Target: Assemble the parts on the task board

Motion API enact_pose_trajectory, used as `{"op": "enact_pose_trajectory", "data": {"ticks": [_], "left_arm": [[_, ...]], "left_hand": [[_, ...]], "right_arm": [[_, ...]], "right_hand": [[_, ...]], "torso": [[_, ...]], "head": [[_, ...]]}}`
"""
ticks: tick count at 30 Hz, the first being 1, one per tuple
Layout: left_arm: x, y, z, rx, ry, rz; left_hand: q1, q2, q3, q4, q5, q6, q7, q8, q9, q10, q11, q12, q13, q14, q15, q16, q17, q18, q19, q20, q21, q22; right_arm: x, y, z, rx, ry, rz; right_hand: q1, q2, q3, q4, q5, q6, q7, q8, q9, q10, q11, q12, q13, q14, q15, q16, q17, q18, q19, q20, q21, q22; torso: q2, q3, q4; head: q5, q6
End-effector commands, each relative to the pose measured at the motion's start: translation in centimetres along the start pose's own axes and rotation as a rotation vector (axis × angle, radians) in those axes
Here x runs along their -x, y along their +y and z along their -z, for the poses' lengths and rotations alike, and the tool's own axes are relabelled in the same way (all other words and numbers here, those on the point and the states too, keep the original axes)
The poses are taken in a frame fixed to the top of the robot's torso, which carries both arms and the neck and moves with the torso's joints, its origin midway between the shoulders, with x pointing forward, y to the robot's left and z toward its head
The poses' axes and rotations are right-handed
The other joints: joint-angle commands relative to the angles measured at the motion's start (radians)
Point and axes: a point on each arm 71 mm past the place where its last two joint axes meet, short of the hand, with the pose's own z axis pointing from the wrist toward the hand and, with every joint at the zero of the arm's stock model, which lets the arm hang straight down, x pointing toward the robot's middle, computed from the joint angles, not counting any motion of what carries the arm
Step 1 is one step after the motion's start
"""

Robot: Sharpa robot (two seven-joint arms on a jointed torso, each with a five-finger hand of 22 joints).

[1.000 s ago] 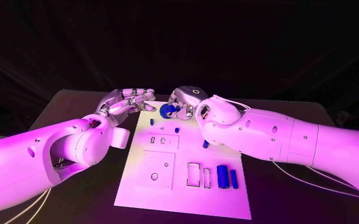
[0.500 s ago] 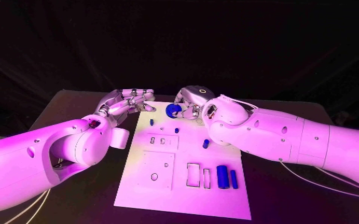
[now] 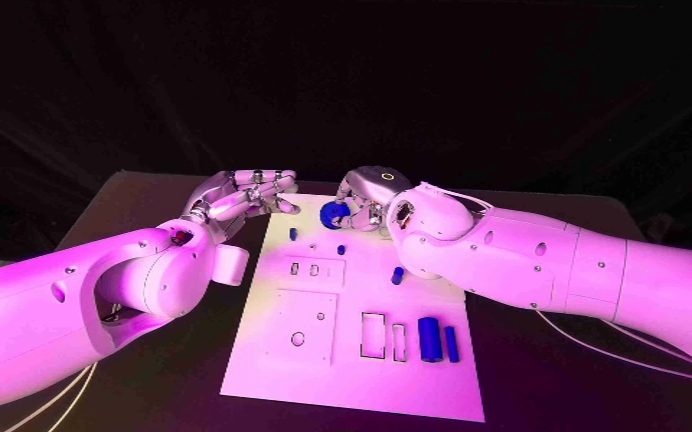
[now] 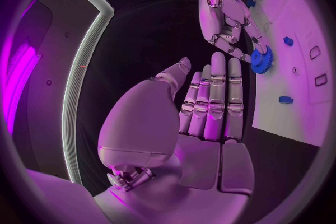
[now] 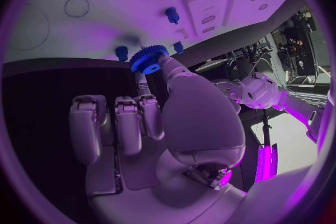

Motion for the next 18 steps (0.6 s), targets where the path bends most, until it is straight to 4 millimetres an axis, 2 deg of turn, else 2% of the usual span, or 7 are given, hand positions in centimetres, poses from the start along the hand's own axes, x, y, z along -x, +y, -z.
{"op": "enact_pose_trajectory", "data": {"ticks": [1, 18], "left_arm": [[-0.17, -0.12, -0.01, -0.007, 0.01, 0.005], [-0.14, -0.14, 0.04, -0.006, 0.009, 0.005]], "left_hand": [[-0.001, -0.002, 0.003, -0.002, 0.001, 0.001, 0.006, -0.004, 0.001, 0.0, 0.008, -0.006, 0.001, -0.007, 0.003, 0.006, 0.001, 0.018, -0.008, 0.002, 0.005, 0.002], [-0.001, -0.002, 0.003, -0.002, 0.001, 0.001, 0.006, -0.004, 0.001, 0.0, 0.008, -0.006, 0.001, -0.007, 0.003, 0.006, 0.001, 0.018, -0.008, 0.002, 0.005, 0.002]], "right_arm": [[-0.32, 0.01, -0.14, -0.001, 0.02, 0.019], [-1.02, -0.14, -0.33, -0.013, 0.042, 0.03]], "right_hand": [[-0.012, 0.002, -0.001, 0.003, 0.0, 0.007, -0.001, 0.001, 0.001, 0.012, -0.001, 0.002, 0.151, 0.104, -0.009, 0.006, 0.263, -0.01, 0.059, -0.009, 0.004, 0.199], [-0.012, 0.002, -0.001, 0.003, 0.0, 0.007, -0.001, 0.001, 0.001, 0.012, -0.001, 0.002, 0.151, 0.104, -0.009, 0.006, 0.263, -0.01, 0.059, -0.009, 0.004, 0.199]], "torso": [[0.0, -0.0009, -0.0002], [0.0, 0.0002, -0.0019]], "head": [[0.001, -0.002], [0.002, -0.007]]}}
